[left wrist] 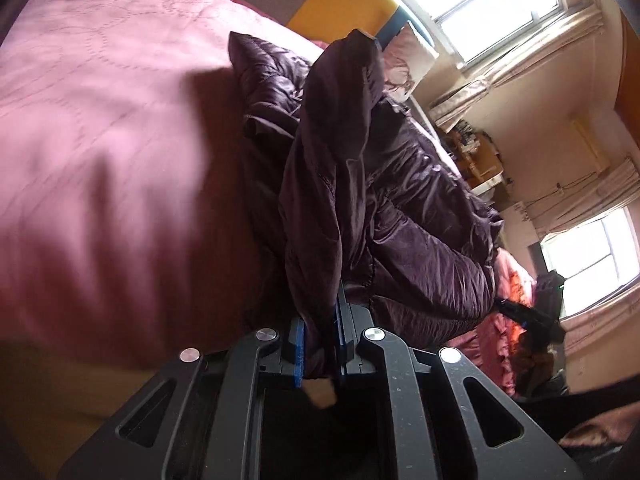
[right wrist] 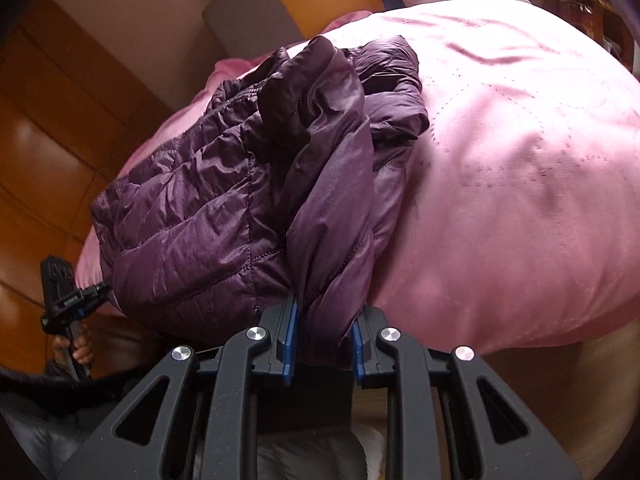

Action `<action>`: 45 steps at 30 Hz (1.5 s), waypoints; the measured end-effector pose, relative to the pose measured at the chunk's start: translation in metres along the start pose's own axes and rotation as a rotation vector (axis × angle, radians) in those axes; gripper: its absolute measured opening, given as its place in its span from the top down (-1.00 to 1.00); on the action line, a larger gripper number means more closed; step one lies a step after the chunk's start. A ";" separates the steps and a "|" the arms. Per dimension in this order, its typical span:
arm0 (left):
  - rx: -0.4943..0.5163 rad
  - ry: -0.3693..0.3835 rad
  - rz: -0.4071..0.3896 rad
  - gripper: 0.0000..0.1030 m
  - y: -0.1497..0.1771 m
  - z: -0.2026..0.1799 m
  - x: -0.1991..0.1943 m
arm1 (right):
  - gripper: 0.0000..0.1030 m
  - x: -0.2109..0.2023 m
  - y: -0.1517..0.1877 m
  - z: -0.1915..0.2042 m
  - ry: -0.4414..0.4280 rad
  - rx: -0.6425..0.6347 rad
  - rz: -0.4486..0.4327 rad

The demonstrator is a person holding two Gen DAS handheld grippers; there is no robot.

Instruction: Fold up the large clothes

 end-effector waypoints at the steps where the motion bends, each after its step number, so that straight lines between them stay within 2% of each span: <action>1: 0.004 -0.031 -0.002 0.65 0.001 0.003 -0.003 | 0.36 -0.003 -0.006 0.000 0.032 -0.026 -0.016; 3: 0.045 -0.099 -0.032 0.46 -0.007 0.004 -0.010 | 0.03 -0.008 -0.025 -0.002 0.079 -0.058 -0.075; 4: 0.062 -0.110 -0.057 0.18 -0.015 0.003 -0.014 | -0.21 -0.012 -0.034 0.000 0.097 -0.070 -0.108; 5: 0.067 -0.112 -0.076 -0.01 -0.021 0.001 -0.017 | -0.25 -0.013 -0.046 -0.002 0.122 -0.086 -0.142; 6: 0.068 -0.114 -0.112 -0.31 -0.031 0.000 -0.021 | -0.25 -0.010 -0.057 -0.001 0.134 -0.096 -0.156; 8: 0.078 -0.108 -0.159 -0.36 -0.049 -0.003 -0.026 | -0.25 -0.006 -0.071 -0.001 0.159 -0.129 -0.174; 12: 0.123 -0.105 -0.166 -0.36 -0.070 -0.008 -0.013 | -0.25 0.019 -0.092 -0.002 0.221 -0.201 -0.154; 13: 0.134 -0.109 -0.164 -0.36 -0.073 -0.009 -0.007 | -0.18 0.027 -0.094 0.002 0.235 -0.221 -0.139; 14: 0.139 -0.113 -0.165 -0.36 -0.075 -0.015 0.001 | 0.01 0.031 -0.095 0.002 0.242 -0.234 -0.126; 15: 0.147 -0.109 -0.158 -0.27 -0.078 -0.018 0.007 | 0.11 0.038 -0.089 0.007 0.245 -0.245 -0.115; 16: 0.161 -0.103 -0.150 0.13 -0.075 -0.022 0.009 | 0.28 0.039 -0.088 0.008 0.248 -0.257 -0.108; 17: 0.182 -0.102 -0.138 0.36 -0.071 -0.024 0.012 | 0.50 0.040 -0.087 0.009 0.252 -0.264 -0.105; 19: 0.233 -0.124 -0.137 0.78 -0.069 -0.030 0.013 | 0.71 0.039 -0.078 0.008 0.262 -0.268 -0.099; 21: 0.276 -0.157 -0.154 0.90 -0.064 -0.031 0.010 | 0.81 0.029 -0.078 0.013 0.271 -0.274 -0.112; 28: 0.318 -0.180 -0.245 0.95 -0.068 -0.048 -0.026 | 0.84 -0.029 -0.101 0.037 0.226 -0.262 -0.222; 34: 0.285 -0.120 -0.328 0.95 -0.112 -0.067 -0.044 | 0.84 -0.044 -0.156 0.042 0.207 -0.211 -0.334; 39: 0.259 -0.143 -0.356 0.95 -0.167 -0.069 -0.022 | 0.84 -0.015 -0.207 0.030 0.233 -0.169 -0.344; 45: 0.197 -0.200 -0.340 0.97 -0.217 -0.058 0.027 | 0.84 0.034 -0.250 0.010 0.343 -0.150 -0.327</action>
Point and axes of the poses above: each gripper's, at about its wrist camera, not at the fingertips, and x roughly the way its jaws point, z to its left, y to its underside, the point moved 10 cm from there along x, roughly the way its jaws point, and after that the axes turned 7 degrees about -x, right-handed, at the moved point
